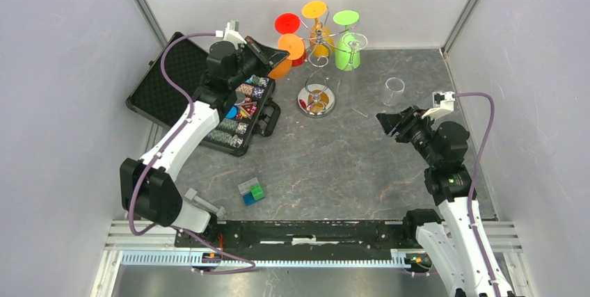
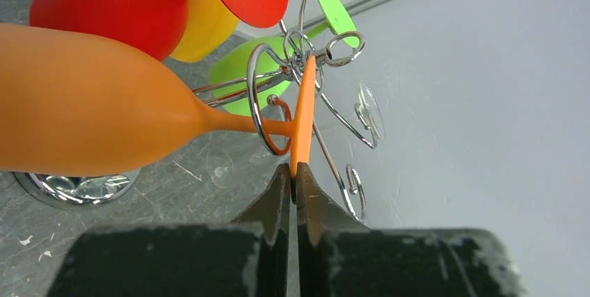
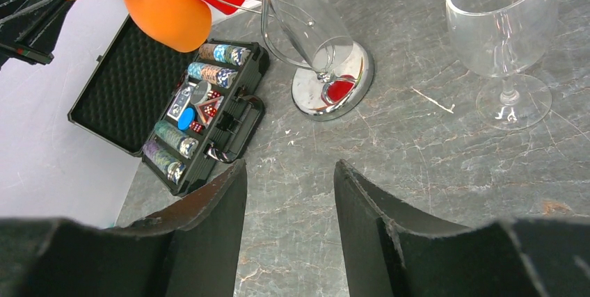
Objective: Take the wine glass off the wine glass rack
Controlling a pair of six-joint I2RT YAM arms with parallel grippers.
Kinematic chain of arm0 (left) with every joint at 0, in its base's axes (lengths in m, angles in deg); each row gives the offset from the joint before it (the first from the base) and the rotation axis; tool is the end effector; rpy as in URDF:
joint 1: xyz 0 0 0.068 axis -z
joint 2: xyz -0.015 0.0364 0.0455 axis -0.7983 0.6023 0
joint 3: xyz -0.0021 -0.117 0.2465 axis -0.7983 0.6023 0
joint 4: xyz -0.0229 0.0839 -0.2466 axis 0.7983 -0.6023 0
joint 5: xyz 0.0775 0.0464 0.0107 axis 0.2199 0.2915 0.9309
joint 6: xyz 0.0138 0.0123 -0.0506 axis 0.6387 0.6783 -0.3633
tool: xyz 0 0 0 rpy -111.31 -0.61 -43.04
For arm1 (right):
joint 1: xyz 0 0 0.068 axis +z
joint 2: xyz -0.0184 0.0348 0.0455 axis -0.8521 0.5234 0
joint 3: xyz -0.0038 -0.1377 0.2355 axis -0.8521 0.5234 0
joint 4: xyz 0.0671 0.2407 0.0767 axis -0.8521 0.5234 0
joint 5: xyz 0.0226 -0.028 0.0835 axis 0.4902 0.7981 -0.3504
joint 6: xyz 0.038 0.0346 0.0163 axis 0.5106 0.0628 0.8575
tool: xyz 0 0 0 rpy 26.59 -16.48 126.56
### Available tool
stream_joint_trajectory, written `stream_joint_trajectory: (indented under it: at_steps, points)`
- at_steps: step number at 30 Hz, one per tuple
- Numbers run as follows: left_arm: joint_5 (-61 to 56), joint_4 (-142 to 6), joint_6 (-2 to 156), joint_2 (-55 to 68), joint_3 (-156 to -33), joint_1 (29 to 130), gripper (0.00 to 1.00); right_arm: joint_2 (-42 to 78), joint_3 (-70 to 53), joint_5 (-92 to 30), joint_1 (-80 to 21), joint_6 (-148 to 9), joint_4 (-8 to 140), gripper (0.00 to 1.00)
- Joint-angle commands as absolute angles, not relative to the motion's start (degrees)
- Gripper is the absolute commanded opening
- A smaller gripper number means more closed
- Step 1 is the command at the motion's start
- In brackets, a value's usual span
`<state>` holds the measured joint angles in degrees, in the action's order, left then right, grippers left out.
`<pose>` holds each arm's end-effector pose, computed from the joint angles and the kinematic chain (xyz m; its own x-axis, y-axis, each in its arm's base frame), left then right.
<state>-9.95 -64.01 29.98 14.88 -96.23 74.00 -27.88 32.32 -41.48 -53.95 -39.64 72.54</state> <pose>0.3247 -0.1352 0.3839 -0.5444 -0.6688 -0.5062 0.2569 0.4415 -0.8597 0.1555 0.0231 0.3097 -0.3292 0.5457 -0.7706 -0.2236 0.7478 0.6251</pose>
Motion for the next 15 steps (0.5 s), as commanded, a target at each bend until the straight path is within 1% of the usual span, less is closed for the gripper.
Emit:
stream_joint_trajectory:
  at_steps: [1,9,15]
  points:
    - [-11.02,-59.47,27.89,10.77,-95.97,74.14,0.02,-28.67,32.06,-41.33,-53.87,-40.24,71.10,0.54]
    - [-6.32,-58.85,27.34,9.12,-96.16,74.05,0.02,-28.63,31.92,-41.42,-53.87,-39.93,71.07,0.54]
    - [-4.12,-58.23,27.55,10.93,-97.68,73.96,0.02,-28.60,31.75,-41.40,-53.87,-39.92,71.25,0.54]
